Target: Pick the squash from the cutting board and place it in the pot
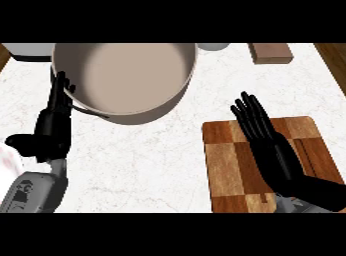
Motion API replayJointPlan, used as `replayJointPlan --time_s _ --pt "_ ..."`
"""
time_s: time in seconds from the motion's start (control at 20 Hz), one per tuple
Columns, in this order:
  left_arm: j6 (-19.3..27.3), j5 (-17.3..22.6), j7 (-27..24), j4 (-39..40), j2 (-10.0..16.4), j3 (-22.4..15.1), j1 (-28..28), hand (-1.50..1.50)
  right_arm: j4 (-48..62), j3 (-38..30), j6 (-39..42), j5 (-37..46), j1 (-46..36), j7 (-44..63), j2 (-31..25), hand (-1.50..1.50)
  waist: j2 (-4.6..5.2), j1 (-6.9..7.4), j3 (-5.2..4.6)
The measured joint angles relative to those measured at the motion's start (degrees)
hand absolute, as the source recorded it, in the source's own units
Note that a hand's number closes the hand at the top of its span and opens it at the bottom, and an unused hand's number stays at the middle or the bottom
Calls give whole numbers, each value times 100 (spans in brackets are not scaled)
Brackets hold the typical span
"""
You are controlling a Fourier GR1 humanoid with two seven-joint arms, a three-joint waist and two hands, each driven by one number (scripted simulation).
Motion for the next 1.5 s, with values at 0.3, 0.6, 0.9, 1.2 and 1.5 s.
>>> replayJointPlan --time_s 0.3,0.6,0.9,1.2,1.5 --pt "-236 66 501 -562 69 -222 -86 0 146 36 1304 -717 -274 566 -603 -150 92 193 38" --pt "-411 305 1011 -951 108 -337 157 0 314 -633 1318 739 -411 -512 -1796 -150 51 71 43" --pt "-442 393 1459 -1258 189 -364 278 0 427 -1429 1872 1113 118 -2040 -2794 -150 69 3 48" --pt "-461 414 1717 -1394 245 -340 290 0 521 -2122 2350 1566 268 -2339 -4054 -150 82 8 27" --pt "-500 403 1862 -1440 262 -331 266 0 120 -2302 2846 1883 353 -1805 -4929 -150 90 38 9"
